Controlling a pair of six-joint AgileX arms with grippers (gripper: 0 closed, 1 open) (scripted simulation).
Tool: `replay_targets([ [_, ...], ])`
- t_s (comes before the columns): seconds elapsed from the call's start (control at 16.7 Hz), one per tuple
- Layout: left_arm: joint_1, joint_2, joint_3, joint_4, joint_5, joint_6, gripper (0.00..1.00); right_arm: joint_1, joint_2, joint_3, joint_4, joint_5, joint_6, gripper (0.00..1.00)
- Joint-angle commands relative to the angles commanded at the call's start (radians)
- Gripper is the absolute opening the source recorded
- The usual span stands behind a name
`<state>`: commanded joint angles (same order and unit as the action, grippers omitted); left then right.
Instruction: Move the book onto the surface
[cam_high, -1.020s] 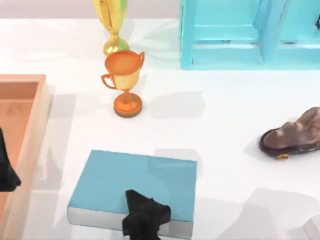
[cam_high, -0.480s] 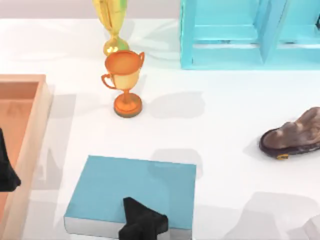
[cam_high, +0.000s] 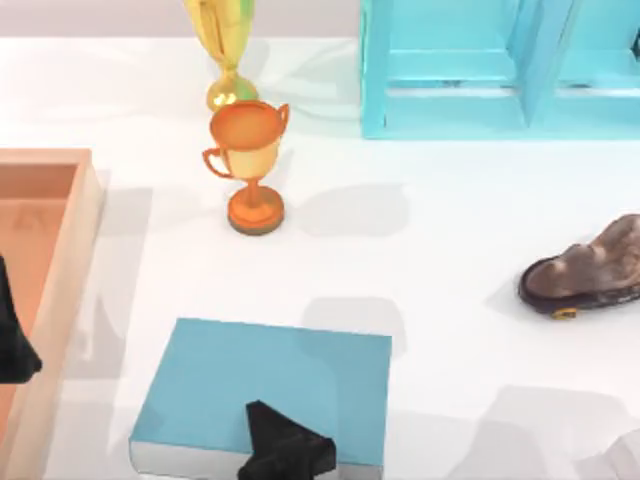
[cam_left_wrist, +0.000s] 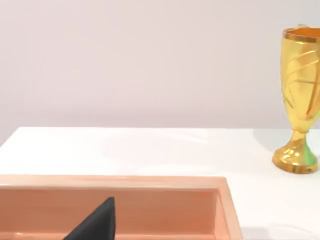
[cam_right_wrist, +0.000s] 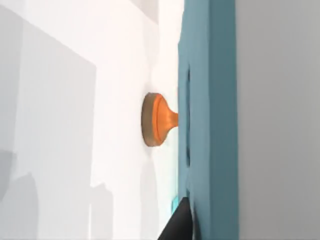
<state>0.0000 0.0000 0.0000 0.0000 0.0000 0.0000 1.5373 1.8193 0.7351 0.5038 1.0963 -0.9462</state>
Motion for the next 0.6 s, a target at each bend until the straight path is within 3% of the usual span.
replay_targets([
  [0.6,0.000,0.000,0.000,0.000,0.000,0.000,1.00,0.000,0.076,-0.024,0.099,0.001,0.001,0.00],
])
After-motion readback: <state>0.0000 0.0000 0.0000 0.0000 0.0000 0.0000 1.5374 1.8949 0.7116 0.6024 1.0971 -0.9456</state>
